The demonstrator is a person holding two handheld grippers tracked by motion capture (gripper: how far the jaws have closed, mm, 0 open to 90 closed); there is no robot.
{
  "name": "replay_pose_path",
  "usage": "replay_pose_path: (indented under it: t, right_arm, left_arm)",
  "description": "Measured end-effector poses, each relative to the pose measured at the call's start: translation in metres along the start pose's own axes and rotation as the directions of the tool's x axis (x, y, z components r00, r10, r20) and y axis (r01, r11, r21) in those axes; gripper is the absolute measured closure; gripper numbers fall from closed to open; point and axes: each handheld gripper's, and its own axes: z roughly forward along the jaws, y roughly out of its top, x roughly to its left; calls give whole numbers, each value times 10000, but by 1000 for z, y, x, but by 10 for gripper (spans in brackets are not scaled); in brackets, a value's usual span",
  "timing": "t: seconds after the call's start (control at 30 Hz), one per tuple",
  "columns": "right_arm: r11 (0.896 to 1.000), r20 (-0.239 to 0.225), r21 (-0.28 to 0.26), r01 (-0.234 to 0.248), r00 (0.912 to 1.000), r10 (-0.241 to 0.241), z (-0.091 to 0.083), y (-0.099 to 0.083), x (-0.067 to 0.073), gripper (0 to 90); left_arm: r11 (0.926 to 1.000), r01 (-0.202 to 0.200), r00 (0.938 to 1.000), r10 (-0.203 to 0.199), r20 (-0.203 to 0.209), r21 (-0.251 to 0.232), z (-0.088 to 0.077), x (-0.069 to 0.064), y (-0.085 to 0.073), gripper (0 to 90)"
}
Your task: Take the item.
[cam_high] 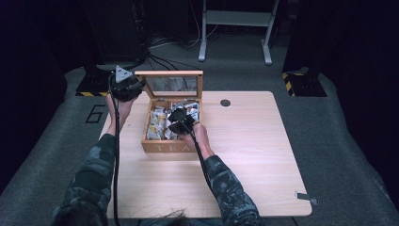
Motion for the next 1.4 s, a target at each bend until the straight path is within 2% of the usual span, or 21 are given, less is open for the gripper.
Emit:
replay_pose_path:
  t: [0.07,0.27,0.33,0.43,0.5,0.67,0.7,0.73,1.0,1.23,1.4]
  right_arm:
    - [9999,-10,-53,120,9999,-120,-6,0,-2,900]
    - [9984,-21,-560,-21,10000,20,-20,-2,-4,900]
    - [9981,68,-619,54,10000,-50,-26,-2,-4,900]
    - [9963,64,-850,-123,9999,129,-34,-3,-3,900]
    - [9963,-38,-856,-104,9999,101,-41,-3,-4,900]
    - [9906,30,-1365,-135,9999,140,-57,-8,-6,900]
    - [9881,90,-1540,-12,10000,27,-60,-9,-8,900]
    - [9886,99,-1485,-240,9996,258,-64,-10,-7,900]
    - [9818,431,-1867,-339,9982,426,-92,-25,-19,900]
    - [9765,695,-2115,-402,9960,560,-108,-38,-28,900]
    - [9721,847,-2256,-647,9927,857,-117,-47,-34,900]
  left_arm:
    - [10000,4,10000,-4,-2,-4,0,0,0,652]
    - [10000,-24,10000,24,-2,12,0,0,0,652]
    - [10000,-40,10000,40,1,8,-1,0,-1,653]
    - [10000,-58,10000,58,7,21,-1,0,-1,652]
    - [10000,-75,10000,75,7,26,-1,0,-1,652]
    - [10000,-77,10000,77,-13,-1,-1,0,-1,652]
    - [10000,-76,10000,76,-49,-50,0,-1,-1,653]
    - [10000,-70,10000,69,-61,-54,0,-1,-1,653]
    - [10000,-69,10000,69,-56,-43,0,-1,-1,653]
    - [10000,-81,9999,81,-59,-42,0,-1,-1,653]
    - [10000,-89,9999,89,-53,-8,0,-1,-1,653]
